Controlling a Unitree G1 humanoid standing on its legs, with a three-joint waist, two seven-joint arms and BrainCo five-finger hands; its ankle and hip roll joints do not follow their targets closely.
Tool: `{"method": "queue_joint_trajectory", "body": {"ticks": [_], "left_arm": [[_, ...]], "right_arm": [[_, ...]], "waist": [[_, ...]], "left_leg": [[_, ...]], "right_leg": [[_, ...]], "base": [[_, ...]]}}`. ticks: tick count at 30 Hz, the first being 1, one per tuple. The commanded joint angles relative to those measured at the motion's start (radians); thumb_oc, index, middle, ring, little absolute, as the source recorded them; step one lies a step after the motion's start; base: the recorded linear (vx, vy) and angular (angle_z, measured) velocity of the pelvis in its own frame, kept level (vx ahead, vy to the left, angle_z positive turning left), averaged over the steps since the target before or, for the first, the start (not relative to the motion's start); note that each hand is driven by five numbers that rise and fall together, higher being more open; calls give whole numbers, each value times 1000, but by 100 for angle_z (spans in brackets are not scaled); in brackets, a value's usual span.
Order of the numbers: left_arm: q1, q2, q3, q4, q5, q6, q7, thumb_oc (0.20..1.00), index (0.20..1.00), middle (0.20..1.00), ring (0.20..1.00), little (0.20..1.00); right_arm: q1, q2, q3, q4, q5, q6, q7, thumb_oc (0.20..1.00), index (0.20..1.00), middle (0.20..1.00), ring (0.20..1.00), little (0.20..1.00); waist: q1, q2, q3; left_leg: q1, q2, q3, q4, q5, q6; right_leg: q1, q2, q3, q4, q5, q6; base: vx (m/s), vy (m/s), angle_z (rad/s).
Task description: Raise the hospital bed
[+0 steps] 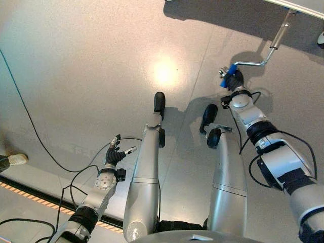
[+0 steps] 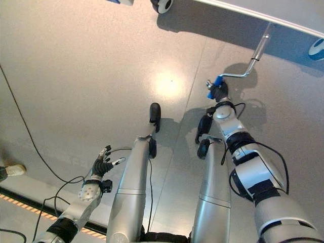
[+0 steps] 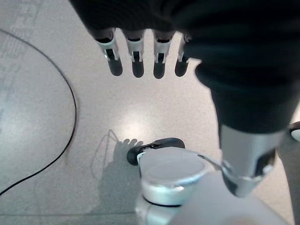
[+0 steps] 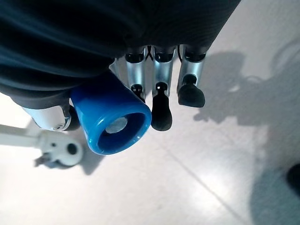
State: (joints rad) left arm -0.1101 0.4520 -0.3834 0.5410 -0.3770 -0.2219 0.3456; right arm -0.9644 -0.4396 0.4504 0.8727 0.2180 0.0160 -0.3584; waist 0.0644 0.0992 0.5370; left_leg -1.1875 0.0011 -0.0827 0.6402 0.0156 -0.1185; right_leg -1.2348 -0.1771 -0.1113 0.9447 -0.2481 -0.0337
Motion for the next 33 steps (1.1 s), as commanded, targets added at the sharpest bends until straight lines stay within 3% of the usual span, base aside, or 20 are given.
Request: {"method": "queue_joint_trajectory", "body": {"ticks": [1,4,5,6,7,8,9,19,24,33], "left_arm": [[45,12,8,30,-27,0,29,1000,1000,1000,1000,1000],[42,8,10,53,-10,4,32,1000,1000,1000,1000,1000],[24,6,19,67,2,5,34,1000,1000,1000,1000,1000],[37,6,12,68,2,5,34,1000,1000,1000,1000,1000],[24,2,23,75,8,7,36,1000,1000,1000,1000,1000],[37,2,17,76,8,7,36,1000,1000,1000,1000,1000],[21,-4,26,87,13,11,36,1000,1000,1000,1000,1000],[29,-27,52,109,59,19,26,1000,1000,1000,1000,1000],[39,-37,68,103,64,18,16,1000,1000,1000,1000,1000],[44,-63,76,113,75,18,9,1000,1000,1000,1000,1000]], "right_arm": [[-97,64,93,-214,-44,-138,16,200,200,200,200,200],[-72,47,88,-303,-39,-154,21,200,200,200,200,200],[-72,28,79,-355,-33,-167,18,200,200,200,200,200],[-57,31,80,-355,-32,-167,19,200,200,200,200,200],[-52,10,63,-420,-21,-180,14,200,200,200,200,200],[-37,12,64,-420,-20,-180,14,200,200,200,200,200],[-37,-1,53,-459,-13,-189,9,200,200,200,200,200],[147,-91,-94,-720,70,-266,-8,200,200,200,200,200],[235,-134,-172,-792,105,-296,-14,200,200,200,200,200],[376,-127,-304,-815,171,-340,-44,200,200,200,200,200]], "waist": [[-7,31,-17],[-13,26,-17],[-17,25,-17],[-17,24,-17],[-21,22,-17],[-22,21,-17],[-26,19,-17],[-56,10,-17],[-71,3,-17],[-91,10,-17]], "left_leg": [[33,-3,22,63,-104,38],[67,2,29,25,-92,37],[58,3,31,-14,-45,40],[85,3,33,2,-83,38],[81,5,36,-37,-39,40],[109,4,37,-21,-77,38],[96,7,41,-51,-35,38],[240,20,62,-169,0,24],[273,24,64,-192,8,23],[337,22,71,-238,21,15]], "right_leg": [[63,-21,69,-114,85,144],[90,-19,67,-146,95,146],[82,-15,64,-186,140,143],[108,-16,67,-169,104,148],[100,-12,66,-207,147,146],[126,-13,69,-190,112,152],[111,-12,64,-219,152,148],[236,7,73,-333,184,158],[268,13,75,-360,191,162],[320,17,88,-398,201,162]], "base": [[-29,31,-1],[-45,30,-5],[-17,16,-9],[-91,40,-9],[51,9,-5],[-77,27,-6],[-8,3,-8],[-10,-7,-4],[-1,-27,-9],[0,-8,0]]}}
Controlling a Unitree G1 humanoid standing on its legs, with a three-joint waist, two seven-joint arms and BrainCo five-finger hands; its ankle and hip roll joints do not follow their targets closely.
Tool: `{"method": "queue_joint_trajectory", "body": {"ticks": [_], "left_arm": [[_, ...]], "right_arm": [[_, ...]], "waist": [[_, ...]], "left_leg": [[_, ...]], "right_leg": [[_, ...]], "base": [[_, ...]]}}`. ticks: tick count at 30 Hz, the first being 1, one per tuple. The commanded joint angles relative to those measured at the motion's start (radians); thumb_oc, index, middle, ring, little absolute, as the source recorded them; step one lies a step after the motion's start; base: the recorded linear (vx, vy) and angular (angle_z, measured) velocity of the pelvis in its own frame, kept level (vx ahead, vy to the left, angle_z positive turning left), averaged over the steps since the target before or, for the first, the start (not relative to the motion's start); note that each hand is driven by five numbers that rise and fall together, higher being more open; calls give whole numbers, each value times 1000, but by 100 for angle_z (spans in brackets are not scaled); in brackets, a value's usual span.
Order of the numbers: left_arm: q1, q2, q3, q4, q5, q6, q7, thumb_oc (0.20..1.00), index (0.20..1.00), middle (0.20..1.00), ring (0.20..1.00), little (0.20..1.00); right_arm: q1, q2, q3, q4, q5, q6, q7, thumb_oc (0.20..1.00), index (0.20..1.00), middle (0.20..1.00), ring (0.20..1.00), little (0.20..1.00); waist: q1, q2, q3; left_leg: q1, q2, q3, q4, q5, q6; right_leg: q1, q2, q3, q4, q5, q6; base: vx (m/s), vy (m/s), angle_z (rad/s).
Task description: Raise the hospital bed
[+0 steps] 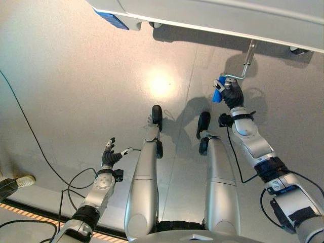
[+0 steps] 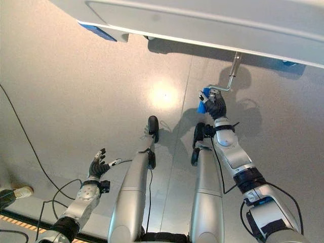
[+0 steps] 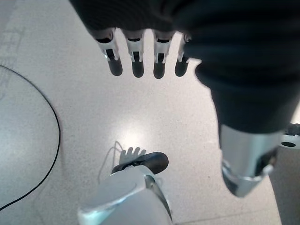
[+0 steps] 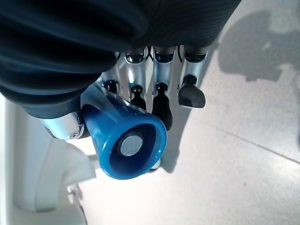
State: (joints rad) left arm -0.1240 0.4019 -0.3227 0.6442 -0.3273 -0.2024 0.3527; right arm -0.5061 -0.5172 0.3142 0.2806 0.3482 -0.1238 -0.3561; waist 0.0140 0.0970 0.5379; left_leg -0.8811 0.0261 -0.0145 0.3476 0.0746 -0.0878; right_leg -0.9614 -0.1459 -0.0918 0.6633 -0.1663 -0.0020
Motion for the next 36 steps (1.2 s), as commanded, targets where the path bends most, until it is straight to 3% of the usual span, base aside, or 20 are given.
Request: {"method": "queue_joint_trajectory", "body": {"ticks": [1,14,25,29,36], "left_arm": [[60,-16,19,15,30,0,0,1000,1000,1000,1000,1000],[70,-40,47,57,38,-2,-5,1000,1000,1000,1000,1000],[74,-49,56,59,43,-10,2,1000,1000,1000,1000,1000],[75,-50,59,57,60,-10,16,1000,1000,1000,1000,1000],[85,-45,57,37,63,-14,32,1000,1000,1000,1000,1000]], "right_arm": [[-69,-50,-180,-225,37,-203,-53,200,200,200,200,200],[80,-32,-336,-236,24,-232,-128,200,200,200,200,200],[140,-46,-392,-151,-73,-183,-204,200,200,200,200,200],[163,-68,-413,-101,-190,-126,-267,200,200,200,200,200],[145,-86,-426,-2,-254,-62,-321,200,200,200,200,200]], "waist": [[-42,12,-18],[-69,-5,-18],[-89,-17,-18],[-93,-19,-18],[-87,-14,-18]], "left_leg": [[44,-2,6,41,-35,-16],[152,13,31,-51,-14,-14],[193,18,51,-67,-19,-6],[185,18,57,-61,-23,-4],[154,15,55,-37,-30,-5]], "right_leg": [[57,-12,69,-128,124,133],[142,9,86,-225,162,145],[178,19,110,-274,189,150],[172,21,118,-283,196,151],[150,19,120,-274,195,149]], "base": [[0,0,0],[0,-5,-8],[-7,1,-9],[-4,11,-5],[0,0,0]]}}
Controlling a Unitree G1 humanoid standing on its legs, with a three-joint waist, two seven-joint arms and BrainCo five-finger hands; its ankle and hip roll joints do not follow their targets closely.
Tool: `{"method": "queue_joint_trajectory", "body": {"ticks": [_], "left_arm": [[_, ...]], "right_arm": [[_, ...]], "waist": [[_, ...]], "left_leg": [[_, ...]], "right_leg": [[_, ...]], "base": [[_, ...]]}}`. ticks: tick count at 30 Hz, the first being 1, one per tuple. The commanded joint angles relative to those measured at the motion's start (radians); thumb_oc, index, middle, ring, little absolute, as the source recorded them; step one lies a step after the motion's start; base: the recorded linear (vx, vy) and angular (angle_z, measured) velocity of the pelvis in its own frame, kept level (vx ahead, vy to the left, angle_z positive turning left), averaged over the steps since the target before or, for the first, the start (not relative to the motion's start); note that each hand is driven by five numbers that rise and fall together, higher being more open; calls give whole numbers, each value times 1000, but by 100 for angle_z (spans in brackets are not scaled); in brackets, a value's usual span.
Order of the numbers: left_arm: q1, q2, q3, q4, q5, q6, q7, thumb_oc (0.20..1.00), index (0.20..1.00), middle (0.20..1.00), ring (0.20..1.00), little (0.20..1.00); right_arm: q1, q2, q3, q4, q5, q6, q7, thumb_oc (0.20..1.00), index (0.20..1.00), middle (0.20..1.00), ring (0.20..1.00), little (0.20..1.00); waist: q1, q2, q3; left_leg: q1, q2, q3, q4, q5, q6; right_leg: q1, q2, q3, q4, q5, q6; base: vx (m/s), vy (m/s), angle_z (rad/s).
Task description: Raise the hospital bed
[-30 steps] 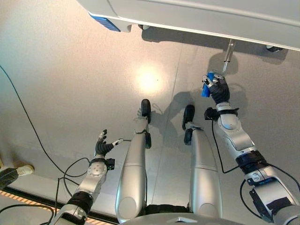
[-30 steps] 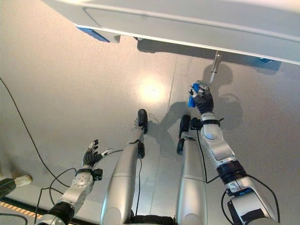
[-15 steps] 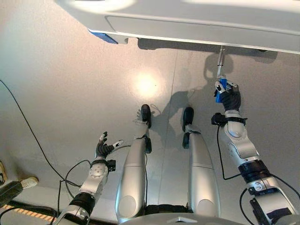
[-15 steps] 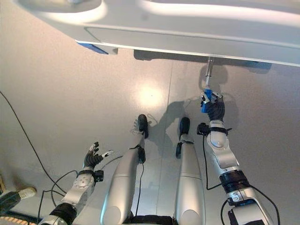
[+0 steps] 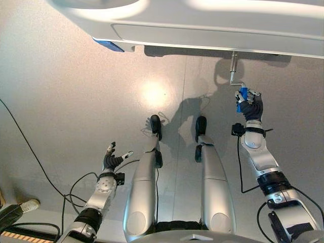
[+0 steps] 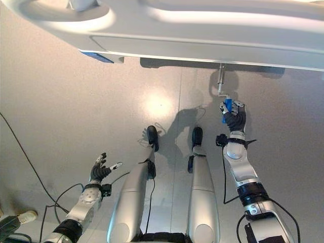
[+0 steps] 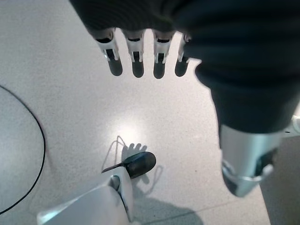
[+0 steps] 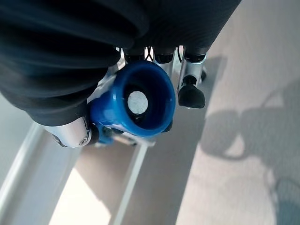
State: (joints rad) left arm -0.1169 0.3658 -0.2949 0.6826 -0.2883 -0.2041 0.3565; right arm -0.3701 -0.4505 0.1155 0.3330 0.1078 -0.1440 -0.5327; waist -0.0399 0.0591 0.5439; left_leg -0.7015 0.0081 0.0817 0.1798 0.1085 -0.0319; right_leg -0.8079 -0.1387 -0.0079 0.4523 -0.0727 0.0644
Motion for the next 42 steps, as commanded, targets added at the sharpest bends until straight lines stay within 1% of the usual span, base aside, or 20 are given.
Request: {"method": "queue_joint_trajectory", "body": {"ticks": [1,3,6,8,10,16,21,24,25,26,27,28,29,30,33,38,42], "left_arm": [[82,-7,26,-9,20,-14,30,1000,1000,1000,1000,1000],[82,-4,22,-9,17,-18,30,1000,1000,1000,1000,1000],[84,-1,19,-23,12,-20,31,1000,1000,1000,1000,1000],[89,6,9,-41,2,-23,32,1000,1000,1000,1000,1000],[86,8,1,-38,-3,-22,31,1000,1000,1000,1000,1000],[83,5,-17,-40,-12,-22,40,1000,1000,1000,1000,1000],[76,12,-41,-60,-37,-29,46,1000,1000,1000,1000,1000],[60,15,-59,-68,-47,-33,47,1000,1000,1000,1000,1000],[59,14,-58,-67,-47,-33,47,1000,1000,1000,1000,1000],[56,18,-78,-89,-46,-35,44,1000,1000,1000,1000,1000],[50,22,-86,-91,-48,-37,41,1000,1000,1000,1000,1000],[50,21,-85,-91,-48,-37,41,1000,1000,1000,1000,1000],[41,21,-107,-101,-51,-40,34,1000,1000,1000,1000,1000],[36,23,-114,-112,-49,-38,31,1000,1000,1000,1000,1000],[26,22,-122,-117,-49,-36,27,1000,1000,1000,1000,1000],[-5,16,-146,-137,-50,-38,18,1000,1000,1000,1000,1000],[-17,14,-149,-144,-51,-34,16,1000,1000,1000,1000,1000]], "right_arm": [[-13,-167,-220,-1,-29,-23,-154,200,200,200,200,200],[-46,-185,-195,79,-41,2,-153,200,200,200,200,200],[-89,-208,-169,135,-40,17,-154,200,200,200,200,200],[-156,-241,-125,249,-28,34,-146,200,200,200,200,200],[-197,-260,-97,308,-20,44,-136,200,200,200,200,200],[-287,-289,-41,424,10,48,-127,200,200,200,200,200],[-401,-311,43,587,34,69,-86,200,200,200,200,200],[-475,-317,104,735,44,88,-52,200,200,200,200,200],[-478,-317,106,737,44,87,-51,200,200,200,200,200],[-519,-317,136,828,53,94,-23,200,200,200,200,200],[-540,-315,153,874,54,100,-6,200,200,200,200,200],[-542,-315,154,876,55,99,-5,200,200,200,200,200],[-566,-318,173,937,54,110,15,200,200,200,200,200],[-576,-319,185,963,50,115,30,200,200,200,200,200],[-585,-313,195,992,48,122,49,200,200,200,200,200],[-585,-276,210,1047,34,139,89,200,200,200,200,200],[-588,-246,205,1045,51,135,101,200,200,200,200,200]], "waist": [[-30,27,-24],[-24,29,-24],[-21,31,-24],[-13,37,-24],[-8,39,-24],[1,44,-24],[14,53,-24],[25,63,-24],[24,64,-24],[33,75,-24],[39,81,-24],[39,82,-24],[51,96,-24],[57,103,-24],[68,114,-24],[100,147,-24],[113,157,-24]], "left_leg": [[-39,32,-43,141,-67,-61],[-53,32,-43,148,-68,-60],[-67,31,-44,155,-70,-59],[-85,29,-46,160,-70,-59],[-98,29,-46,165,-69,-61],[-136,30,-51,180,-70,-63],[-178,31,-51,198,-74,-62],[-205,31,-53,211,-75,-62],[-207,31,-53,212,-76,-62],[-221,28,-57,219,-76,-61],[-228,26,-58,221,-75,-60],[-229,26,-58,222,-75,-60],[-242,21,-63,230,-76,-59],[-251,21,-65,236,-77,-58],[-265,16,-70,245,-79,-57],[-315,1,-86,279,-87,-49],[-341,-4,-90,299,-93,-45]], "right_leg": [[-13,10,36,-59,103,82],[-24,10,35,-54,104,81],[-36,9,34,-51,104,80],[-51,8,33,-43,102,78],[-62,9,31,-37,101,76],[-96,8,24,-23,96,73],[-143,7,23,0,93,68],[-169,3,22,15,90,67],[-170,2,22,16,90,67],[-183,0,21,25,88,67],[-188,-1,19,29,86,66],[-188,-1,18,30,86,66],[-198,-7,14,42,82,67],[-207,-10,13,48,80,68],[-222,-13,10,64,74,67],[-266,-27,0,108,58,66],[-290,-32,-4,133,48,65]], "base": [[0,0,0],[0,0,0],[0,0,0],[0,0,0],[0,0,0],[1,-1,1],[0,0,0],[0,0,0],[0,0,0],[0,0,0],[0,0,0],[0,-11,4],[4,-1,5],[12,4,15],[11,5,14],[19,16,12],[20,19,10]]}}
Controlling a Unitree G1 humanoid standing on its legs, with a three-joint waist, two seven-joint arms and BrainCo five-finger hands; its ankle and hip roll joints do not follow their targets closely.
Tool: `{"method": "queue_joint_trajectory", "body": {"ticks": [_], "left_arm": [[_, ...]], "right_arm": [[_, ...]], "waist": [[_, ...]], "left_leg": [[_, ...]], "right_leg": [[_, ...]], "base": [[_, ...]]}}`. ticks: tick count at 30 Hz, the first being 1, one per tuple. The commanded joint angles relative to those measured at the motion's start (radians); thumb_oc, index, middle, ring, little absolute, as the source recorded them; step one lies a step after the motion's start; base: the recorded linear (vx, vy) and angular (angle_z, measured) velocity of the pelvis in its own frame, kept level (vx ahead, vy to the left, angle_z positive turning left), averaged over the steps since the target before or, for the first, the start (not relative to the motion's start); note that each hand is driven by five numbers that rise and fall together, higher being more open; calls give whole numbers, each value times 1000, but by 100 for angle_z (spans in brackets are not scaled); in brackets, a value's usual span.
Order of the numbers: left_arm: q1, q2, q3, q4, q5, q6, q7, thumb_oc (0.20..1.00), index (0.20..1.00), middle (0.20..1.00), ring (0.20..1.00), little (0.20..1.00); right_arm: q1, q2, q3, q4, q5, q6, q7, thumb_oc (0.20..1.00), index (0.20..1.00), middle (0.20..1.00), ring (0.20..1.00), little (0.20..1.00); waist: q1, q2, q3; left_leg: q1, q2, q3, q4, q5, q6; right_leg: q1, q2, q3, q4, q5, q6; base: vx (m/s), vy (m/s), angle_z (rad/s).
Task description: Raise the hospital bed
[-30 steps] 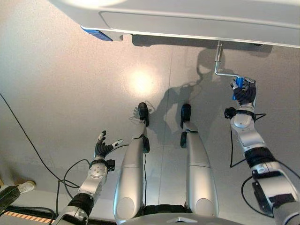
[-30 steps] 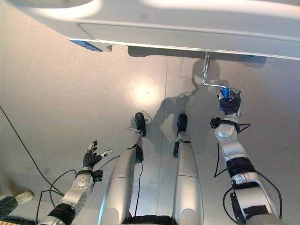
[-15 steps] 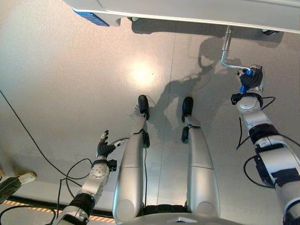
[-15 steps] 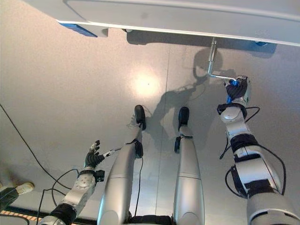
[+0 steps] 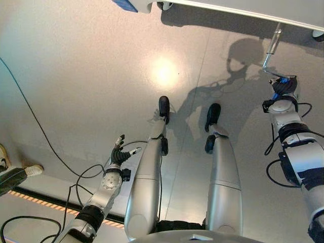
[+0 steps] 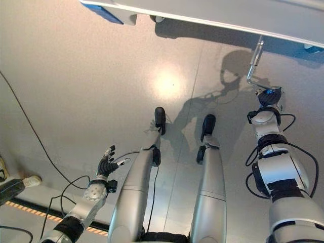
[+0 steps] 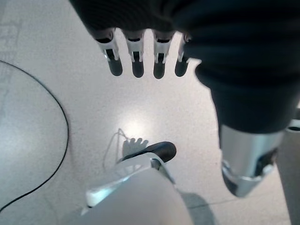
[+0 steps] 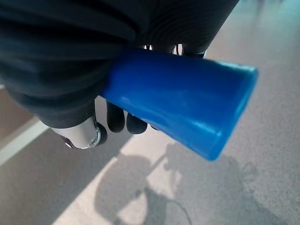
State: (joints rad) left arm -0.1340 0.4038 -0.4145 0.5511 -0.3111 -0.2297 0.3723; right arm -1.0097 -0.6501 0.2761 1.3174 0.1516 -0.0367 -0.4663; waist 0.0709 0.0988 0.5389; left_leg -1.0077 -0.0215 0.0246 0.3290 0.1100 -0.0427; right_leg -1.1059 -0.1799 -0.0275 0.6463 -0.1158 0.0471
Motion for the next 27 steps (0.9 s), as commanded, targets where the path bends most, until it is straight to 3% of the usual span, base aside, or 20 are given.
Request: {"method": "queue_joint_trajectory", "body": {"ticks": [1,10,20,27], "left_arm": [[-7,-28,-30,-4,-30,-6,0,1000,1000,1000,1000,1000],[-29,-29,-24,11,-47,-5,16,1000,1000,1000,1000,1000],[-38,-19,-19,6,-61,-14,31,1000,1000,1000,1000,1000],[-41,-7,-11,7,-65,-17,41,1000,1000,1000,1000,1000]], "right_arm": [[45,-20,48,56,10,27,46,200,200,200,200,200],[-23,93,101,10,-12,24,60,200,200,200,200,200],[-141,153,163,-12,-50,21,78,200,200,200,200,200],[-208,255,220,-80,-57,7,97,200,200,200,200,200]], "waist": [[8,121,-19],[22,127,-19],[42,142,-19],[44,141,-19]], "left_leg": [[-51,21,-36,164,-98,-32],[-93,10,-38,187,-102,-32],[-117,2,-44,200,-105,-30],[-132,-4,-44,209,-107,-26]], "right_leg": [[-3,6,15,-49,88,81],[-35,-5,13,-23,83,80],[-61,-17,11,4,72,82],[-74,-24,12,18,69,81]], "base": [[11,12,8],[10,18,3],[3,3,1],[6,5,1]]}}
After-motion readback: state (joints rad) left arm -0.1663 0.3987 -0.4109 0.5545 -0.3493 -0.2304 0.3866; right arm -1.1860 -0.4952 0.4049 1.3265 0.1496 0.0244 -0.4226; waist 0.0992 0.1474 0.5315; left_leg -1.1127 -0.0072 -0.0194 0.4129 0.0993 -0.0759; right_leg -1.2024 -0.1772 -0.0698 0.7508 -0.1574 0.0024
